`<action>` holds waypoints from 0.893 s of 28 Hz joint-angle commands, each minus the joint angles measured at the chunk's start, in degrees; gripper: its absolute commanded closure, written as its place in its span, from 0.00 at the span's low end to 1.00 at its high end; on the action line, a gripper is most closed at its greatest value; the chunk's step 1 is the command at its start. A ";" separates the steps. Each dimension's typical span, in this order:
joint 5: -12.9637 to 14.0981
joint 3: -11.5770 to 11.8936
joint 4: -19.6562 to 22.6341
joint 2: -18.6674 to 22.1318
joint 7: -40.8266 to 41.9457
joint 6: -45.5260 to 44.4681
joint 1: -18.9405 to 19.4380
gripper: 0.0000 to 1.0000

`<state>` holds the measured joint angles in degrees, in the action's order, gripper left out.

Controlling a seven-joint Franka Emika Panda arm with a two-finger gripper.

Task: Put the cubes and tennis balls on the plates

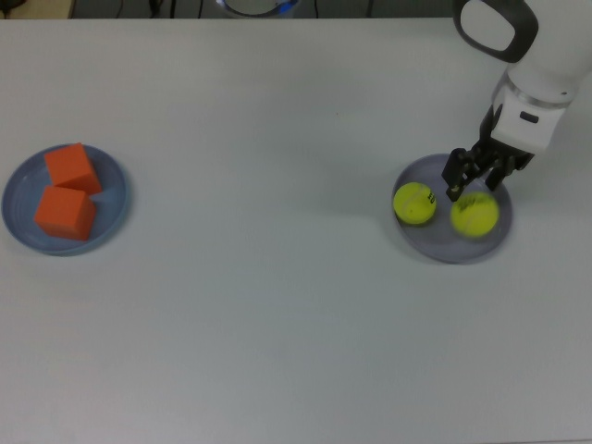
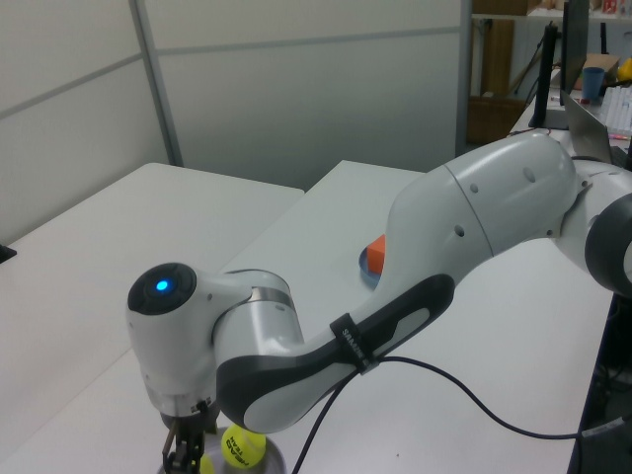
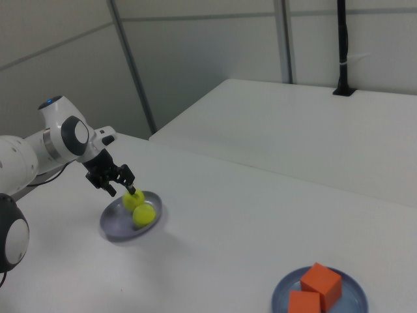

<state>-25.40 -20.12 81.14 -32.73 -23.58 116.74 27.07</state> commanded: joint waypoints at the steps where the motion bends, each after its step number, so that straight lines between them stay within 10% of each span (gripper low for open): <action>1: 0.26 0.26 1.39 3.54 -1.91 0.50 -0.62 0.00; 25: 10.62 0.70 0.43 19.88 7.83 -18.28 -17.83 0.00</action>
<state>-18.35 -19.58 80.62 -17.21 -20.24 104.22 12.59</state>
